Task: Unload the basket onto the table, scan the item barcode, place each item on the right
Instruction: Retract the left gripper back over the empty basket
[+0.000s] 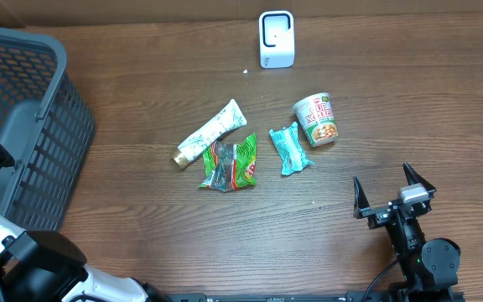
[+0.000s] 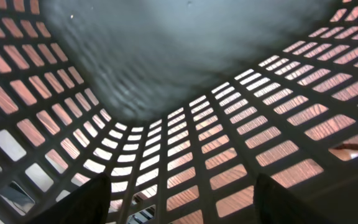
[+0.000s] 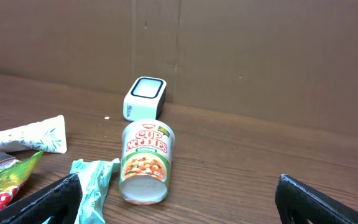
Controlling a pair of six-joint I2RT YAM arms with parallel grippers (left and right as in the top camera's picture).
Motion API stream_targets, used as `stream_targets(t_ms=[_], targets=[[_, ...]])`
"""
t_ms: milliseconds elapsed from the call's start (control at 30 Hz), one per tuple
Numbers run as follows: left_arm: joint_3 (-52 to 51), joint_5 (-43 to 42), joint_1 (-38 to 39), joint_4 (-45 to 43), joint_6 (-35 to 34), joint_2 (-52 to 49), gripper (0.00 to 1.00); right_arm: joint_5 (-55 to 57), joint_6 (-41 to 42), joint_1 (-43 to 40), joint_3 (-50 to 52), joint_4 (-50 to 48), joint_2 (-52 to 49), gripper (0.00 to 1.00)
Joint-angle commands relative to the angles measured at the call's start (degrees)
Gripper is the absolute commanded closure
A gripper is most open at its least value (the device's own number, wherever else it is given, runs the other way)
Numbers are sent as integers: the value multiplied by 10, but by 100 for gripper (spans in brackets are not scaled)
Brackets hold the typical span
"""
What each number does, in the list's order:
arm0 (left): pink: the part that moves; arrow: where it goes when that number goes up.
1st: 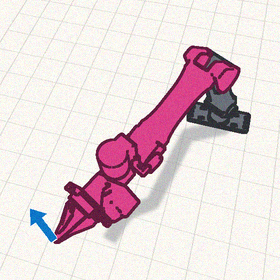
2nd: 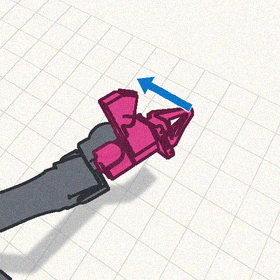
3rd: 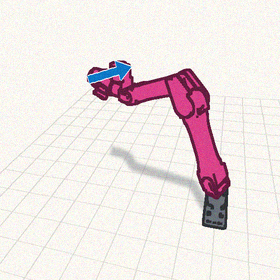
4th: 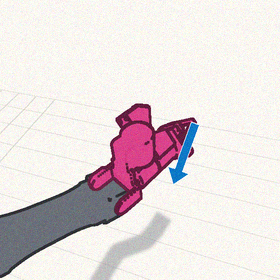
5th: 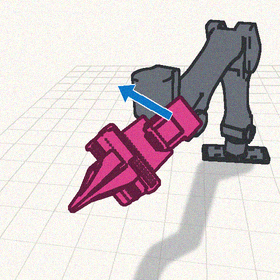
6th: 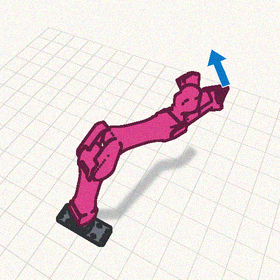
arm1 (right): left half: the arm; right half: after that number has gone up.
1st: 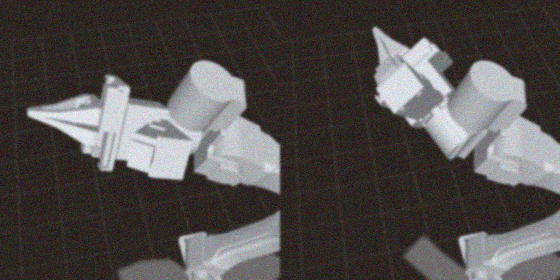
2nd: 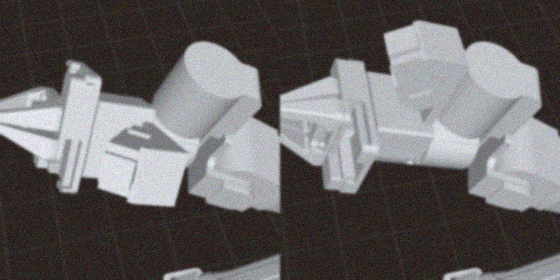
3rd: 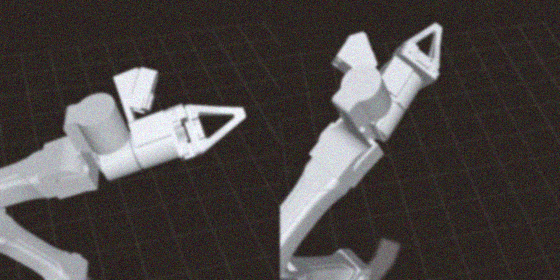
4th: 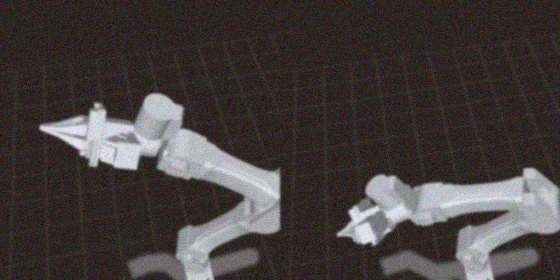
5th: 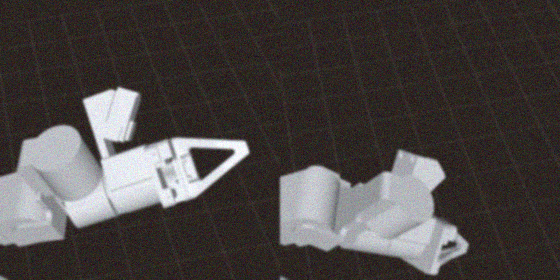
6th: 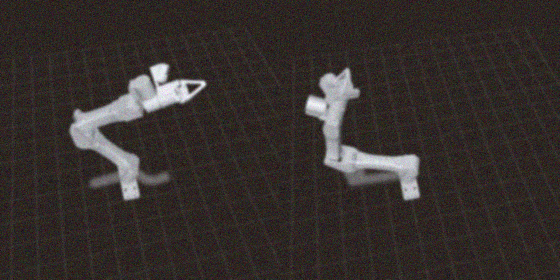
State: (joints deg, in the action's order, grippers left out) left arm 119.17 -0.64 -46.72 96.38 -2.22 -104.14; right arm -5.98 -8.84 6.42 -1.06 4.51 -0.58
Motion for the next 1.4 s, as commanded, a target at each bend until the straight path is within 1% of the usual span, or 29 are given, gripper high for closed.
stream_targets(t_ms=[0, 100, 233, 433, 567, 633, 733, 867, 1067, 1133, 1167, 1200, 1267, 1367], targets=[[-20, -14, 11, 4, -31, 30, 32, -1, 0, -2, 6, -3, 4, 0], [-24, -35, 15, 4, -31, 30, 30, -1, 0, -2, 6, -3, 4, 0], [-24, -94, 22, 4, -31, 30, 30, -1, 0, -2, 6, -3, 4, 0], [-24, -119, 37, 4, -29, 30, 29, -1, 0, -2, 6, -3, 4, 0], [-24, -163, 49, 4, -18, 30, 30, -1, 0, -2, 6, -3, 4, 0], [-24, -166, 54, 4, -18, 30, 30, -1, 0, -2, 6, -3, 4, 0], [-19, -152, 59, -4, 12, 30, 31, -1, 0, -2, 6, -3, 4, 0], [26, -140, 57, -6, 26, 31, 31, -1, 0, -2, 6, -3, 4, 0], [163, -143, 59, 3, 30, 39, 28, -1, 0, -2, 6, -3, 4, 0], [204, -143, 59, 4, 46, 47, 26, -1, 0, -2, 6, -3, 4, 0], [218, -143, 59, 4, 60, 51, 24, -1, 0, -2, 6, -3, 4, 0], [239, -145, 59, 2, 105, 63, 23, -1, 0, -2, 6, -3, 4, 0], [249, -145, 59, -8, 155, 76, 22, -1, 0, -2, 6, -3, 4, 0], [249, -148, 59, -29, 205, 85, 23, -1, 0, -2, 6, -3, 4, 0]])
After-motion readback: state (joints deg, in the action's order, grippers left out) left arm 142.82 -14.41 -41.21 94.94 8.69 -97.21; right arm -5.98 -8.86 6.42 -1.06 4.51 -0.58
